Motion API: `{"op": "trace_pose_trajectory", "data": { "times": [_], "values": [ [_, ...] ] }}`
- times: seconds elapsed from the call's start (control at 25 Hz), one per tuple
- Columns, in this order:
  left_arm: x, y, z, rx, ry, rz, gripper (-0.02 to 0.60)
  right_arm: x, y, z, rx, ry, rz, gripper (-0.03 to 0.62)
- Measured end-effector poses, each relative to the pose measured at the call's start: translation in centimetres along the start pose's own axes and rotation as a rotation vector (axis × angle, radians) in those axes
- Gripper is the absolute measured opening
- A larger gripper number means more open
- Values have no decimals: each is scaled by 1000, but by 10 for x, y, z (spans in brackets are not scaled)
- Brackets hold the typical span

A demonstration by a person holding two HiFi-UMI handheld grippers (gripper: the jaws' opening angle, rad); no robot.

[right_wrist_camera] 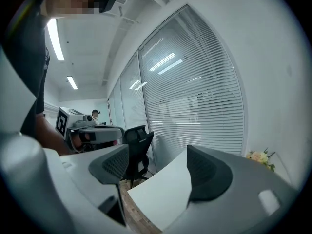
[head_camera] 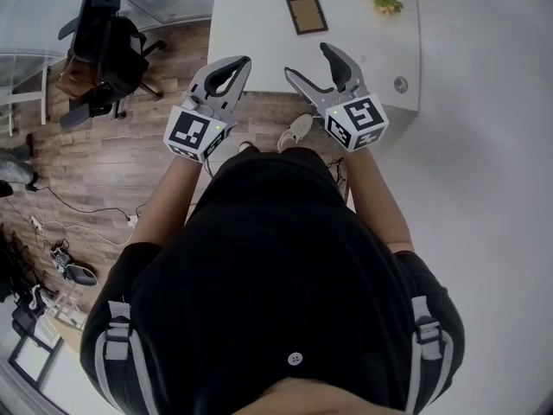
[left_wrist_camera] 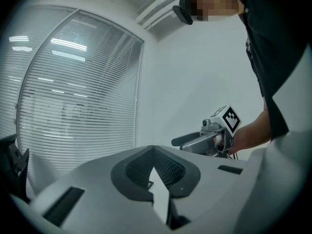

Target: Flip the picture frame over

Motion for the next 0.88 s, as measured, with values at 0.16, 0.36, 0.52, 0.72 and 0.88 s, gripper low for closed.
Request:
{"op": "trace_pose_trajectory", "data": {
  "times": [0.16,0.36,0.52,0.72,0.88],
  "values": [
    [-46,-8,-3,-5,0,-8,5,-5,-11,40,-7,-19,-16,371],
    [-94,-14,1,-14,-14,-24,5,-5,-21,87,-16,-35,-27,371],
    [-121,-20,1,-18,-33,-39,5,-4,-25,116,-26,-46,-39,371],
    [-143,-16,-3,-26,-52,-66,5,-11,-19,146,-38,-47,-70,371],
    [-155,-11,-13,-34,-48,-71,5,-23,-12,163,-62,-26,-88,371]
  ]
}}
Point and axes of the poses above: the fingertips, and each gripper's own axes: x backward along the fingers, z to its right, y out of its underside, the point moved 7 cm from there along x, backward along the fingers, and after that the axes turned 12 degrees about -x, right-handed, at the moved point
